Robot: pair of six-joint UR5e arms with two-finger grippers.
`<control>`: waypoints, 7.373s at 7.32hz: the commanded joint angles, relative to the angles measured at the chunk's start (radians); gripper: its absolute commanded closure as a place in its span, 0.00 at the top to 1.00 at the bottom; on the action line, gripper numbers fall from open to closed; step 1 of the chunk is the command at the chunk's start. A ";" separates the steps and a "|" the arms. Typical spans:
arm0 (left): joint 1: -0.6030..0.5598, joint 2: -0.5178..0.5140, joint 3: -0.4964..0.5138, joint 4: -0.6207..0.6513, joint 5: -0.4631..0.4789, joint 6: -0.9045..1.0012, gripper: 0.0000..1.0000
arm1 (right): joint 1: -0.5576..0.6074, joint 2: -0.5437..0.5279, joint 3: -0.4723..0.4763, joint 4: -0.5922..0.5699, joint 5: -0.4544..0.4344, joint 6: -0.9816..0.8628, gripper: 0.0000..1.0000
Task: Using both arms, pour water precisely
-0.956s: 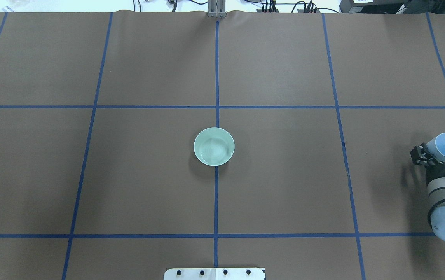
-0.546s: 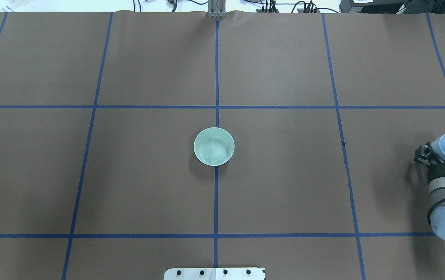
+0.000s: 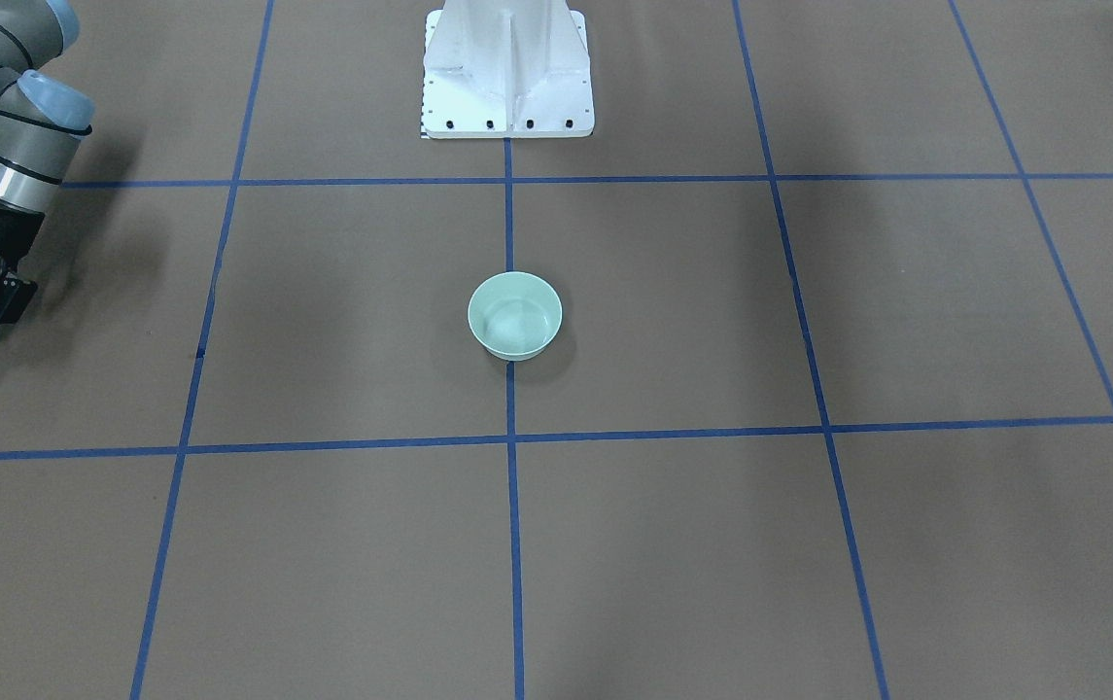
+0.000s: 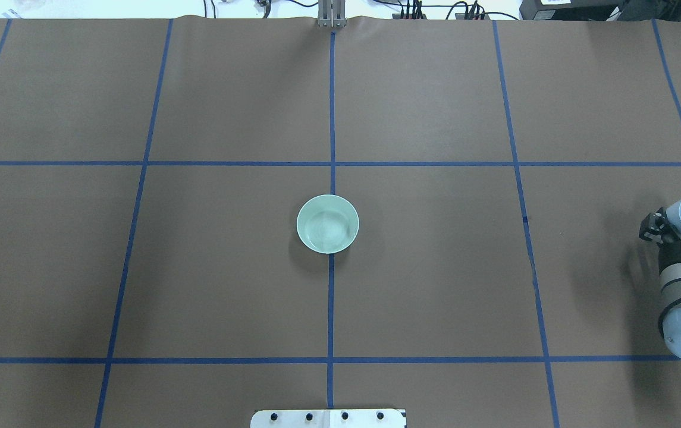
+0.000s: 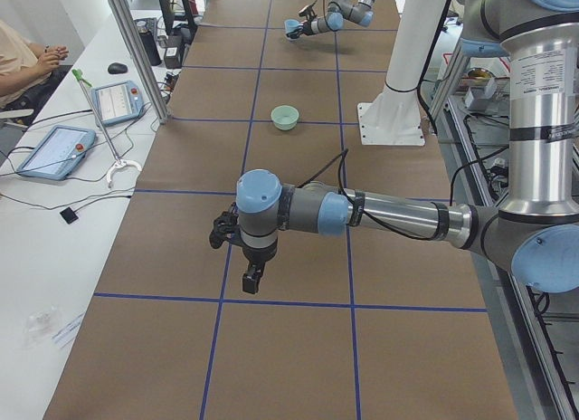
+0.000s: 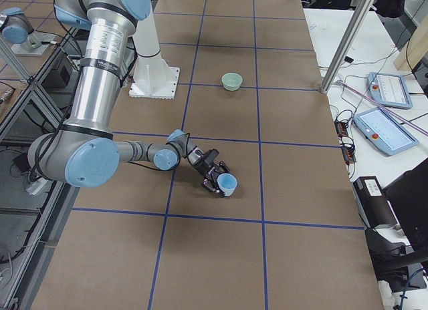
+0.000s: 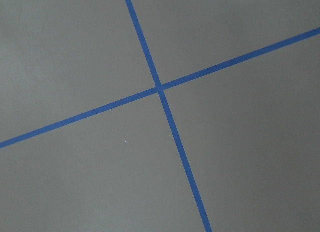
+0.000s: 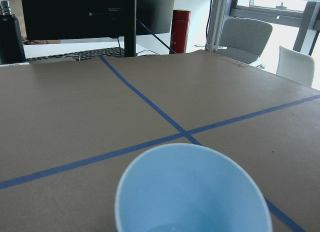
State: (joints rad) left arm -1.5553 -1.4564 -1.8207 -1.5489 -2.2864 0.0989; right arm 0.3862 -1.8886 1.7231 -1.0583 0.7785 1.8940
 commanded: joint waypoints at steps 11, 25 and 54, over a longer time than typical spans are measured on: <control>0.000 0.024 -0.012 -0.033 -0.002 -0.084 1.00 | 0.127 0.363 -0.010 0.782 0.623 -1.243 0.00; 0.000 0.031 0.020 -0.033 -0.002 -0.091 1.00 | 0.066 0.925 0.091 -0.461 0.877 -1.376 0.00; -0.003 0.021 0.029 -0.031 -0.001 -0.094 1.00 | 0.013 1.500 -0.358 -1.324 0.869 -1.465 0.00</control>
State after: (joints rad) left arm -1.5585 -1.4339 -1.7917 -1.5801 -2.2872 0.0046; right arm 0.3977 -0.3892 1.3498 -2.3892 1.6452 0.4240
